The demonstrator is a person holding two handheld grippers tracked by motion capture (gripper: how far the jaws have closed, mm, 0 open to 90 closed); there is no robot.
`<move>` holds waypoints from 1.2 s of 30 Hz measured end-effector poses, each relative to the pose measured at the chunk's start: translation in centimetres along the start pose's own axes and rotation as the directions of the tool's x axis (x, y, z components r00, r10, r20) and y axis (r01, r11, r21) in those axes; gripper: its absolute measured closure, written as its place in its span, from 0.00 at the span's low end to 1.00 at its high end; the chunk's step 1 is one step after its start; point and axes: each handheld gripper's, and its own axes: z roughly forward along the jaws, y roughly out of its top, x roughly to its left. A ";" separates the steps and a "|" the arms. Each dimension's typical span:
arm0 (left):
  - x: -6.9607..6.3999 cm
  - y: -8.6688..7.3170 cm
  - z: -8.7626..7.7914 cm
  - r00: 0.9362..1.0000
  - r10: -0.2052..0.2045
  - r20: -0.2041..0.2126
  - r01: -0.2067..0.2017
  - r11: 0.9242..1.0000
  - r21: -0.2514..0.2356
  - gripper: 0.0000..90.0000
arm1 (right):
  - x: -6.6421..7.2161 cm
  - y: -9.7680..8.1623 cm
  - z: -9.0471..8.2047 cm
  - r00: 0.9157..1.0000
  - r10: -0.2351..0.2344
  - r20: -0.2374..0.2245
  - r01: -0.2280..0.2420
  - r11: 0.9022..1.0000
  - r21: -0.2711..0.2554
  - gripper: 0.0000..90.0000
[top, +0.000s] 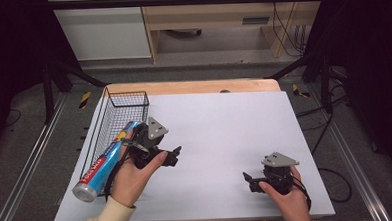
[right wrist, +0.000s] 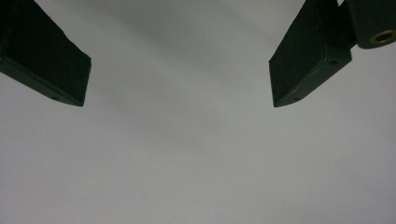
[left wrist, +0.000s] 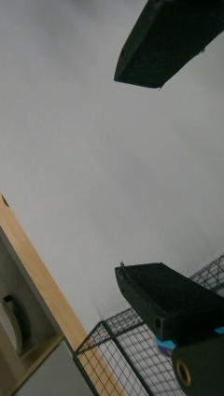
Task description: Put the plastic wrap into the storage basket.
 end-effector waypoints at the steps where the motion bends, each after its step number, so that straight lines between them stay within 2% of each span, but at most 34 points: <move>1: -0.3 0.0 0.2 1.000 0.000 0.006 0.000 1.000 -0.001 0.08 | 0.0 0.0 0.0 1.000 0.000 -0.001 0.000 1.000 -0.001 0.07; 3: -0.9 -0.1 0.7 1.000 -0.005 0.028 0.005 1.000 0.007 0.08 | 0.0 0.0 0.0 1.000 0.001 -0.001 -0.001 1.000 0.000 0.07; 8: -2.3 -0.7 2.0 0.999 0.014 0.044 -0.015 1.000 0.025 0.08 | 0.0 0.0 0.0 1.000 0.000 -0.001 0.000 1.000 0.000 0.07; 15: -3.8 -2.0 4.4 0.997 0.015 0.077 -0.018 0.999 0.038 0.08 | 0.0 0.0 0.0 1.000 -0.012 0.004 0.012 1.000 -0.001 0.07; 19: -4.4 -2.7 5.5 0.996 0.008 0.094 -0.012 0.999 0.046 0.08 | 0.0 0.0 0.0 1.000 -0.003 0.001 0.003 1.000 0.002 0.07; 20: -4.5 -2.8 5.7 0.995 0.009 0.095 -0.013 0.999 0.041 0.08 | 0.0 0.0 0.0 1.000 -0.014 0.005 0.014 1.000 -0.002 0.07; 21: -4.6 -3.0 5.9 0.995 0.015 0.096 -0.019 0.999 0.039 0.08 | 0.1 0.0 -0.1 1.000 0.009 -0.006 -0.009 1.000 0.005 0.07; 22: -4.7 -3.1 6.1 0.995 0.017 0.097 -0.021 0.999 0.039 0.08 | 0.1 0.0 -0.1 1.000 0.009 -0.007 -0.009 1.000 0.006 0.07; 23: -4.8 -3.2 6.3 0.995 0.019 0.101 -0.022 0.999 0.036 0.08 | 0.0 0.0 0.0 1.000 -0.018 0.004 0.018 1.000 -0.002 0.07; 32: -5.4 -4.7 7.6 0.991 0.056 0.124 -0.057 0.998 0.009 0.09 | 0.0 0.0 -0.1 1.000 -0.007 0.002 0.007 1.000 0.002 0.07; 36: -5.4 -5.6 7.9 0.990 0.049 0.130 -0.048 0.999 -0.010 0.09 | 0.0 0.0 0.0 1.000 -0.014 0.005 0.014 1.000 0.000 0.07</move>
